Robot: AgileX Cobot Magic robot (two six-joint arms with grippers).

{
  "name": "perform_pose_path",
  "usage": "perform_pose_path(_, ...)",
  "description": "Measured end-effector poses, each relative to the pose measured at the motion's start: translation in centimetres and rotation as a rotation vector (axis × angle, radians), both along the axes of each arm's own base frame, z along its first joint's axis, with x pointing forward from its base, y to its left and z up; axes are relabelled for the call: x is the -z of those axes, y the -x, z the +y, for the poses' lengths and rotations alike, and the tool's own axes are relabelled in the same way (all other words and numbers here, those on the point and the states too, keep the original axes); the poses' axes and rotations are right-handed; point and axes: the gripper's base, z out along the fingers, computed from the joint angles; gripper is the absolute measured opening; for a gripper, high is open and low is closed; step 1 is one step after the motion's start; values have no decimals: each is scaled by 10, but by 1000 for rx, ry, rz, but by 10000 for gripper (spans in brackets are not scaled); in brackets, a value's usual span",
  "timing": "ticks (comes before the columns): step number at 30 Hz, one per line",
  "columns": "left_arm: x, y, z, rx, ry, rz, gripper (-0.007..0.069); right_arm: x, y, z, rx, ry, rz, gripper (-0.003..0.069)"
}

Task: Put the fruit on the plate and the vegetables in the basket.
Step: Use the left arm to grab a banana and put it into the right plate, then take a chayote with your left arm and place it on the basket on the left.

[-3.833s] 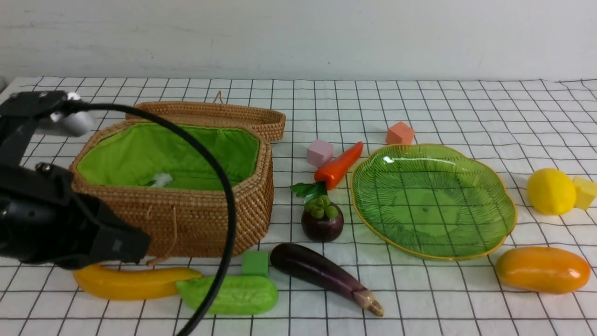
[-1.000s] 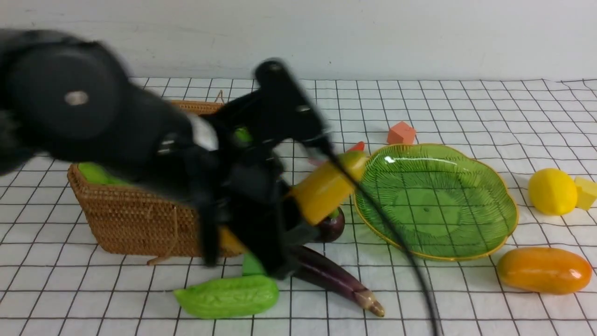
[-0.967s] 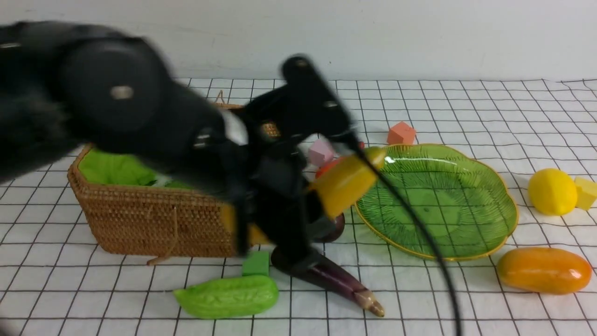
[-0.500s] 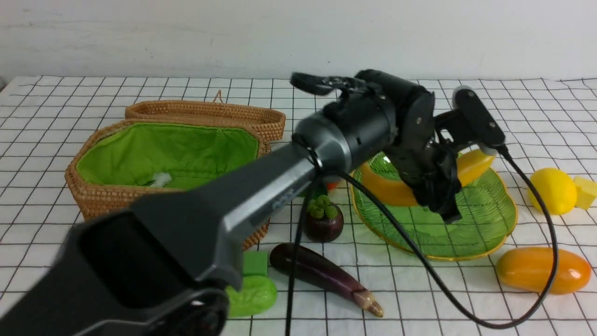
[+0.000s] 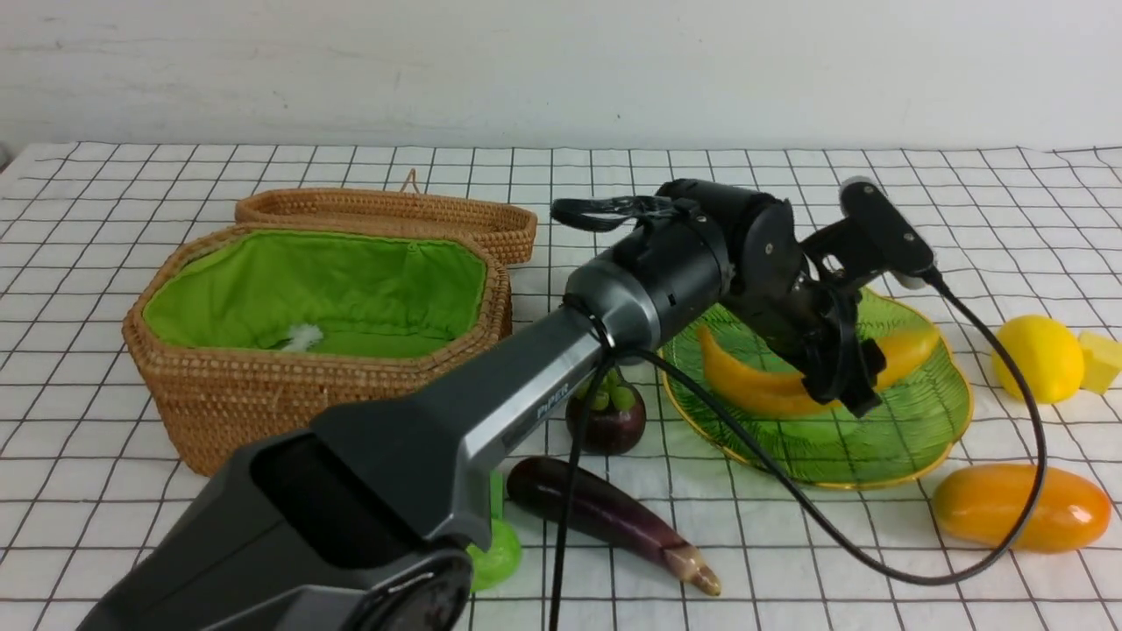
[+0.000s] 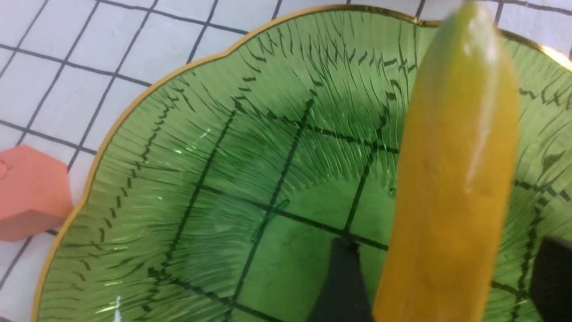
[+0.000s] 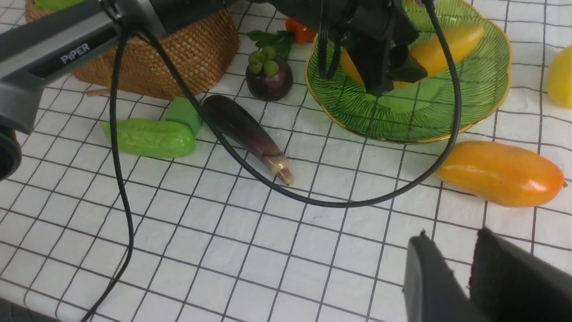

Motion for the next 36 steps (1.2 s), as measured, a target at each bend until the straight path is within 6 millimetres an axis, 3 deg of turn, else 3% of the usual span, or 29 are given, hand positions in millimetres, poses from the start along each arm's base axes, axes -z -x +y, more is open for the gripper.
perform_pose_path(3,-9,4,6,3,-5,41,643,0,0,0,0,0,0,176)
perform_pose_path(4,-21,11,11,10,0,73,660,0,0,0,0,0,0,177)
perform_pose_path(6,-36,19,18,16,-6,110,650,0,0,0,-1,2,-1,179)
perform_pose_path(7,-53,29,28,17,-22,147,623,0,0,0,-2,2,-1,180)
perform_pose_path(9,-78,45,43,0,-51,215,531,0,0,0,-3,4,-2,180)
perform_pose_path(10,-81,47,45,-5,-56,221,519,0,0,0,-3,4,-2,180)
perform_pose_path(13,-136,82,85,-126,-111,279,218,0,0,0,-17,14,-13,181)
perform_pose_path(14,-139,85,87,-131,-107,281,199,0,0,1,-20,13,-12,181)
perform_pose_path(15,-157,98,103,-182,-116,257,77,-1,0,2,-33,5,-23,181)
perform_pose_path(16,-168,109,113,-212,-123,239,21,-2,0,3,-39,-2,-31,181)
perform_pose_path(19,-183,146,143,-263,-165,216,-13,-4,0,6,-74,-20,-55,181)
perform_pose_path(22,-165,183,175,-272,-250,264,-13,-6,2,10,-132,-23,-76,183)
perform_pose_path(26,-115,212,210,-257,-424,314,4,-8,4,14,-199,-25,-99,183)
perform_pose_path(27,-112,213,211,-254,-429,316,4,-8,4,15,-207,-29,-101,183)
perform_pose_path(30,-69,218,220,-226,-472,274,104,-9,6,18,-252,-38,-118,183)
perform_pose_path(31,-57,216,220,-219,-468,249,174,-10,6,19,-264,-43,-124,183)
perform_pose_path(32,-53,216,220,-217,-463,241,185,-10,6,19,-265,-44,-124,183)
perform_pose_path(33,-42,212,219,-206,-456,195,290,-10,7,20,-277,-48,-128,183)
perform_pose_path(35,-33,205,215,-196,-452,146,402,-11,7,21,-287,-53,-130,183)
perform_pose_path(36,-32,204,214,-197,-450,146,402,-11,7,21,-287,-53,-131,183)
